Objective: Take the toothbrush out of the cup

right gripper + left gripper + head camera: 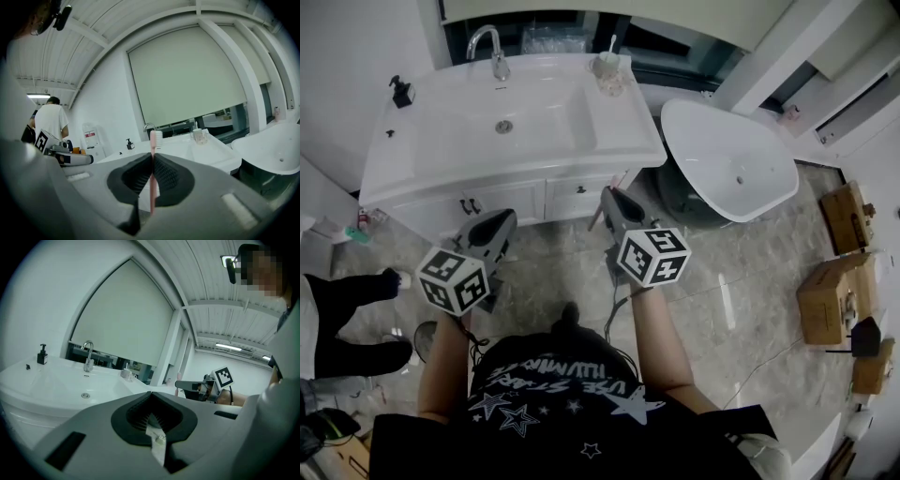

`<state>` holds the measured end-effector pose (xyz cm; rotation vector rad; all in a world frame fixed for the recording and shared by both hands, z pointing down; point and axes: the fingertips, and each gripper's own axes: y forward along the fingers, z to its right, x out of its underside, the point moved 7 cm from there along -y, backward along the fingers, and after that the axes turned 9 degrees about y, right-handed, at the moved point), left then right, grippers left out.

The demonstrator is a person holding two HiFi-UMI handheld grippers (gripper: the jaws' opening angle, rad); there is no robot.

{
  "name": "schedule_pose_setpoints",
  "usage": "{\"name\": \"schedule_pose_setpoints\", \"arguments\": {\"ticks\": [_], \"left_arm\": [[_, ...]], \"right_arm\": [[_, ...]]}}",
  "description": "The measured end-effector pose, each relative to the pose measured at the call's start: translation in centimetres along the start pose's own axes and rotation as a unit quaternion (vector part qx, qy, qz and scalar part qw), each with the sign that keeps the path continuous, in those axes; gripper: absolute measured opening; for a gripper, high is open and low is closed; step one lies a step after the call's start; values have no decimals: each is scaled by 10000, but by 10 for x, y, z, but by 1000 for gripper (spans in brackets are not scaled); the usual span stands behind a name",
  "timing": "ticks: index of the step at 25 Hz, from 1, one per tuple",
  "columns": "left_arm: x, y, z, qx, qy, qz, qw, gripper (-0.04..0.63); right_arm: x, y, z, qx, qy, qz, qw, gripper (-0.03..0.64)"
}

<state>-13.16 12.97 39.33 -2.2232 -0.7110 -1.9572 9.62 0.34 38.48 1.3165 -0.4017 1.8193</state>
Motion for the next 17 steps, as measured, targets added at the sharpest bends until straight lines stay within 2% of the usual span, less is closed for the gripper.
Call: {"name": "schedule_pose_setpoints", "arguments": {"ticks": [17], "left_arm": [[33,-120,5,447,13,95,9990,8]], "right_arm": [[67,-56,-118,346,-3,54,9994,6]]}}
